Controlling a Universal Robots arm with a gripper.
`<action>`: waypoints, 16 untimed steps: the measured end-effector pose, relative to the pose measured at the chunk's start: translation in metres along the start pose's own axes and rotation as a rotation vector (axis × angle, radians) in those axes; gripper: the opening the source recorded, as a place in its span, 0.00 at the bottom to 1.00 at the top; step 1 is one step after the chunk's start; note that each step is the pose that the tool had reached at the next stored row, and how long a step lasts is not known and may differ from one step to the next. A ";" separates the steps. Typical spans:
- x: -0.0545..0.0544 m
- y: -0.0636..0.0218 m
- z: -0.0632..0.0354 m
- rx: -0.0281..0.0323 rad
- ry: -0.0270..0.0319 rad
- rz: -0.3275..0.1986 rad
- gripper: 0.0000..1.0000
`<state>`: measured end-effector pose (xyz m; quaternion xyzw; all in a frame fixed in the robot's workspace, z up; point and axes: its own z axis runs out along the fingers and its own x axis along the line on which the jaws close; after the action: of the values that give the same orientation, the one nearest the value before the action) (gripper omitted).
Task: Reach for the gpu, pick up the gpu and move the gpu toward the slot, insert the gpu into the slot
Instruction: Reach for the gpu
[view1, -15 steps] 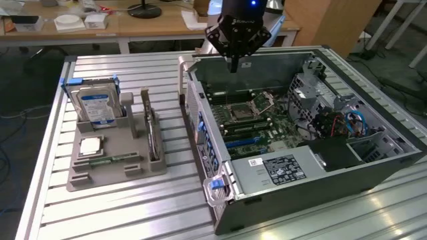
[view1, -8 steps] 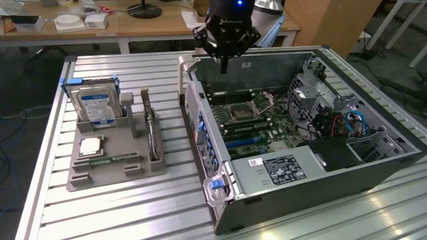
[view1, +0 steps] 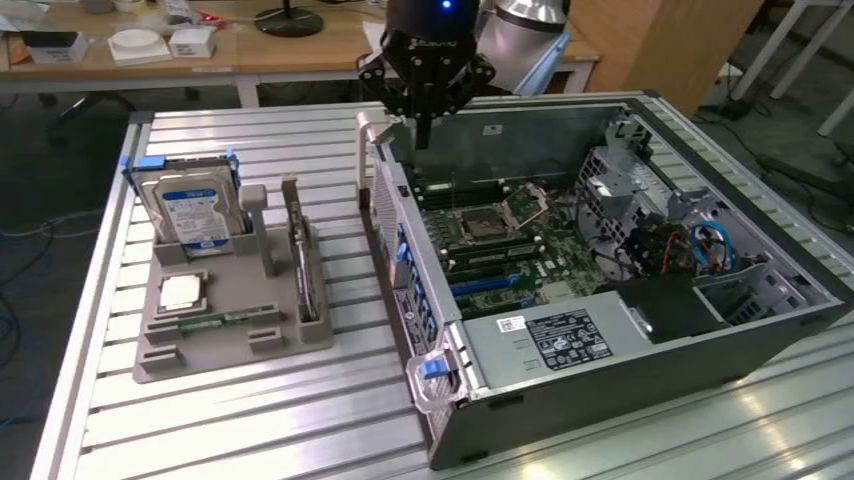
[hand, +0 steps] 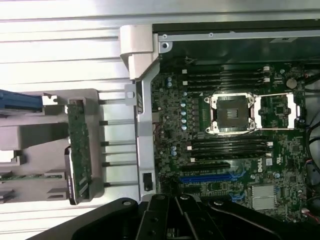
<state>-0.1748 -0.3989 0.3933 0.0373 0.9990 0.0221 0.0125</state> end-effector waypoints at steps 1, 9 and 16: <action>0.004 -0.0002 -0.0001 0.0000 0.0000 0.000 0.10; 0.028 -0.0021 -0.0008 0.0001 0.0000 0.000 0.10; 0.050 -0.0037 -0.0013 0.0001 0.0001 0.000 0.10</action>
<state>-0.2246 -0.3989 0.3932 0.0374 0.9990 0.0221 0.0125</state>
